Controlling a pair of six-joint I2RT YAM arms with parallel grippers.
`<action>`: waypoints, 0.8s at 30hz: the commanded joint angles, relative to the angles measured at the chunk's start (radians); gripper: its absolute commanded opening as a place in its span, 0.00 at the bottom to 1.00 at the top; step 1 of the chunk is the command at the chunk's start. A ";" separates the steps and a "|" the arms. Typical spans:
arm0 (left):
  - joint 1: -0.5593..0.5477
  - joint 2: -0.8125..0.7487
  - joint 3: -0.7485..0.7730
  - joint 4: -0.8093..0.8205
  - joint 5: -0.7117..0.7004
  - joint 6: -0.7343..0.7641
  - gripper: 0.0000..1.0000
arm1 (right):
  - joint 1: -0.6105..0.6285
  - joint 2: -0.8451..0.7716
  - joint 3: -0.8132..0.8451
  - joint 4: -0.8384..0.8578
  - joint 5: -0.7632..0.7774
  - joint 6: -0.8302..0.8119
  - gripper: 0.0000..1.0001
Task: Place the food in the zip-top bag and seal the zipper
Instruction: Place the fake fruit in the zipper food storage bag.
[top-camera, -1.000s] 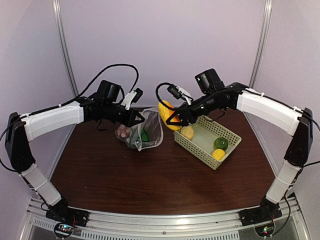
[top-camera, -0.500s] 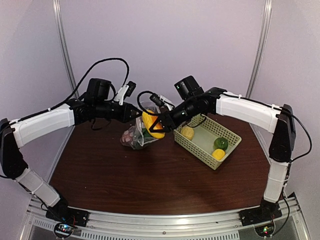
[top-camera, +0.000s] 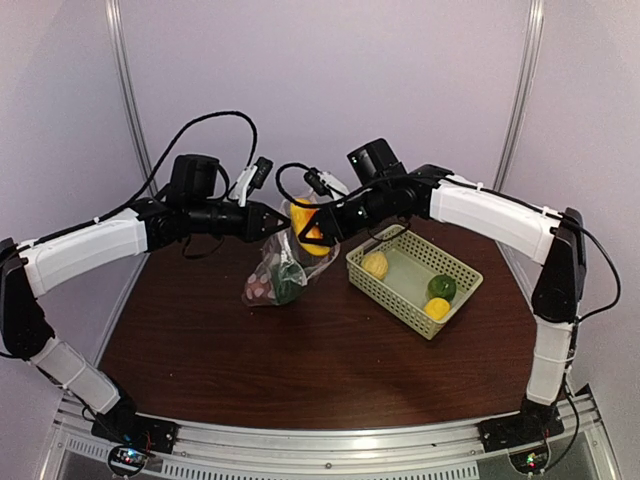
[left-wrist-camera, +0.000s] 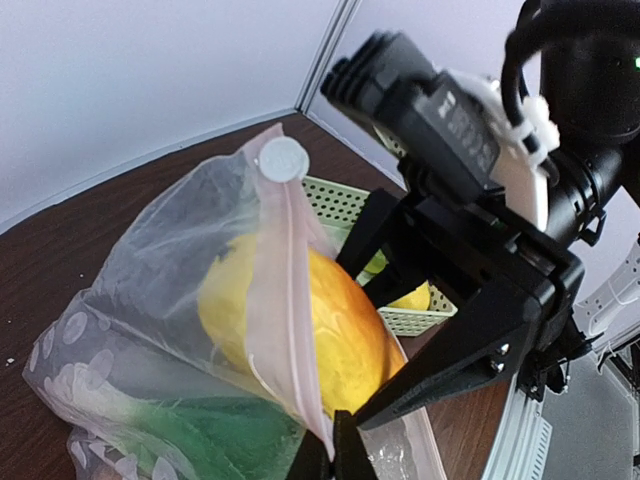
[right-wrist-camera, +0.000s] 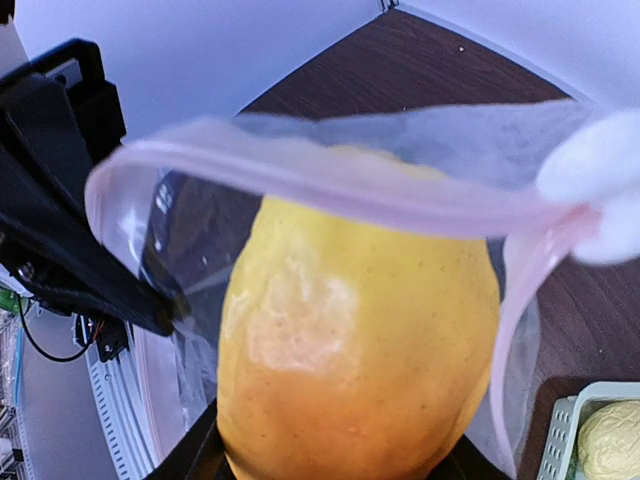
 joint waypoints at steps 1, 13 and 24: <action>-0.001 0.011 -0.007 0.075 0.039 -0.014 0.00 | 0.011 0.050 0.082 -0.022 0.048 0.020 0.50; -0.001 0.012 -0.011 0.063 -0.013 -0.014 0.00 | 0.025 -0.025 0.091 -0.079 -0.012 -0.070 0.80; 0.025 0.001 -0.009 0.050 -0.057 -0.015 0.00 | -0.042 -0.248 -0.052 -0.120 -0.012 -0.243 0.79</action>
